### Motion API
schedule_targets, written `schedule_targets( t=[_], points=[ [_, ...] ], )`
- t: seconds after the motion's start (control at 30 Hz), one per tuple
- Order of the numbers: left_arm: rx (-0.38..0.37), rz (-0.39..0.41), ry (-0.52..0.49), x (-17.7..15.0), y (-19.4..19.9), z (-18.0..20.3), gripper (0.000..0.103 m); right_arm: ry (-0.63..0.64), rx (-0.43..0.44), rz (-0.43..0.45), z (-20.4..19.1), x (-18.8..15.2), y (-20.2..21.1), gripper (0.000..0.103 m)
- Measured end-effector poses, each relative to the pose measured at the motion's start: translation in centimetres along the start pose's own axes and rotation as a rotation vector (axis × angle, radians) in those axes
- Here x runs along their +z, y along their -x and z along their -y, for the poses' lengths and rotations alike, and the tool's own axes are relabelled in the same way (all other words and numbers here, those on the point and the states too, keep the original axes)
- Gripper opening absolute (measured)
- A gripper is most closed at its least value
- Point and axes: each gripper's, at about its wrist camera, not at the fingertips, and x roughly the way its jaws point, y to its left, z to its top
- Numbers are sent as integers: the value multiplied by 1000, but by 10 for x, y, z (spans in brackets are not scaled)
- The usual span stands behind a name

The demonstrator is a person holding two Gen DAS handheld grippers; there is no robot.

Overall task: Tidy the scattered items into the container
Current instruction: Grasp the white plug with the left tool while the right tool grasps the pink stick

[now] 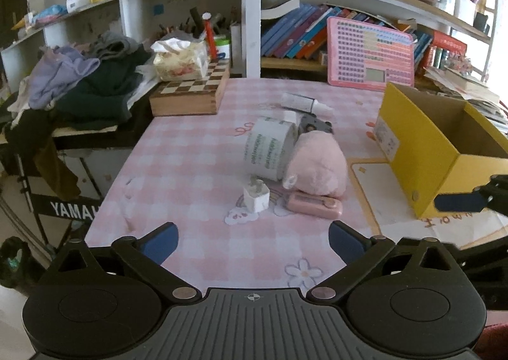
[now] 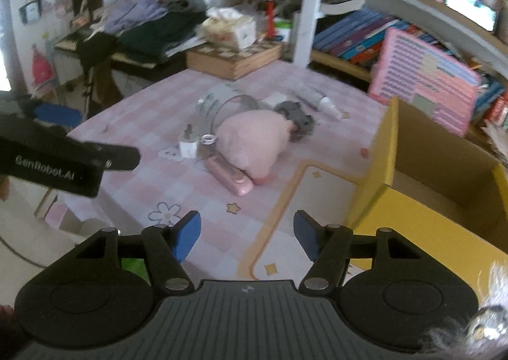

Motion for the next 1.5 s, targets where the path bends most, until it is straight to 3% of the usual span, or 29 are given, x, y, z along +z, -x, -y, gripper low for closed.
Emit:
schedule_targets(
  t=[0.23,0.67,0.87,1.07,1.17,1.27,1.5],
  points=[
    [-24,-51,-14,12,-42,-5,93,-1,51,-68,4,15,-44,55],
    [-46,-146,3,27,-115,-11,69,-48,96,-163,18,26,-107,50],
    [-40,-177,4,28,-135,-10,63,-44,122,-156,20,31,-119,50],
    [-19,-164,8,31,-139,-14,42,-2,123,-130,15,37,-128,48],
    [-18,-162,22,30,-136,-20,28,21,132,-120,14,37,-127,33],
    [-26,-167,39,28,-133,-23,25,46,153,-128,15,34,-123,25],
    [-47,-177,50,17,-118,-22,24,73,176,-185,18,22,-106,26]
  ],
)
